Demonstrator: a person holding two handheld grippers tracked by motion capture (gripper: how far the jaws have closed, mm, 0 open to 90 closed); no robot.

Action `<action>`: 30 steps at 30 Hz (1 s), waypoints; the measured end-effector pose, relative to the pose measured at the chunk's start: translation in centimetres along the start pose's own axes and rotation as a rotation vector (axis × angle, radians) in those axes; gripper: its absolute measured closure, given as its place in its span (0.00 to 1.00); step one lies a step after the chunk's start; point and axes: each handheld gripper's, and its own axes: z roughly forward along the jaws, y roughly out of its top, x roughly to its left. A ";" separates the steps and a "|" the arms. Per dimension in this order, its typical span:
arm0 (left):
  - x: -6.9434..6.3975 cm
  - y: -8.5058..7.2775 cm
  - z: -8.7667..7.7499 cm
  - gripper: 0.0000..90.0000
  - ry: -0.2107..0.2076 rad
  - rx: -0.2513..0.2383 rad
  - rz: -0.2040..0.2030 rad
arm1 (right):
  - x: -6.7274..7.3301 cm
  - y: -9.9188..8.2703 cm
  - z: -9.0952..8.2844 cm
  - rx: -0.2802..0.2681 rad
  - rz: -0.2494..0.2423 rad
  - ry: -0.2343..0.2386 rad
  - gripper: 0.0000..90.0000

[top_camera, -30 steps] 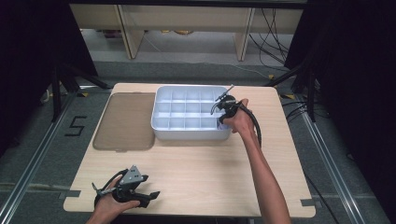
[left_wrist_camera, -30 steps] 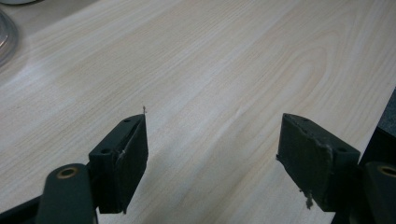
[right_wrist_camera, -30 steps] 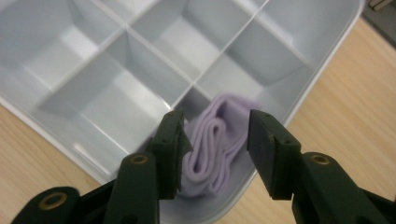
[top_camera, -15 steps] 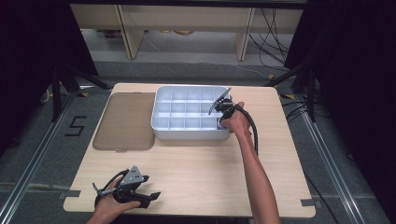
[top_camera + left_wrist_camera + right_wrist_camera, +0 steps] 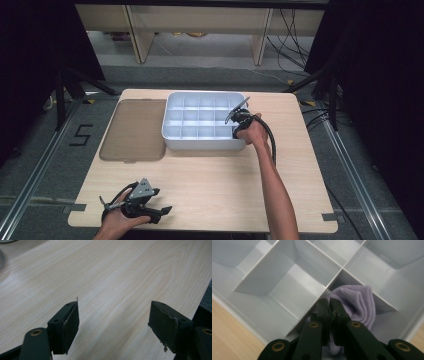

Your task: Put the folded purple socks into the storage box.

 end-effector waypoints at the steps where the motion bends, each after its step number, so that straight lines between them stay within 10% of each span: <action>1: 0.0 0.0 0.0 0.27 0.000 -0.001 -0.004 | 0.0 0.0 -0.4 -0.004 0.004 -0.001 0.94; 19: 0.0 0.0 0.0 0.26 0.002 -0.009 -0.026 | 0.5 -1.4 -7.2 -0.225 0.001 -0.031 0.77; 30: 0.1 0.1 0.0 0.26 0.009 -0.011 -0.029 | 1.7 -3.1 -8.3 -0.303 -0.006 -0.009 0.71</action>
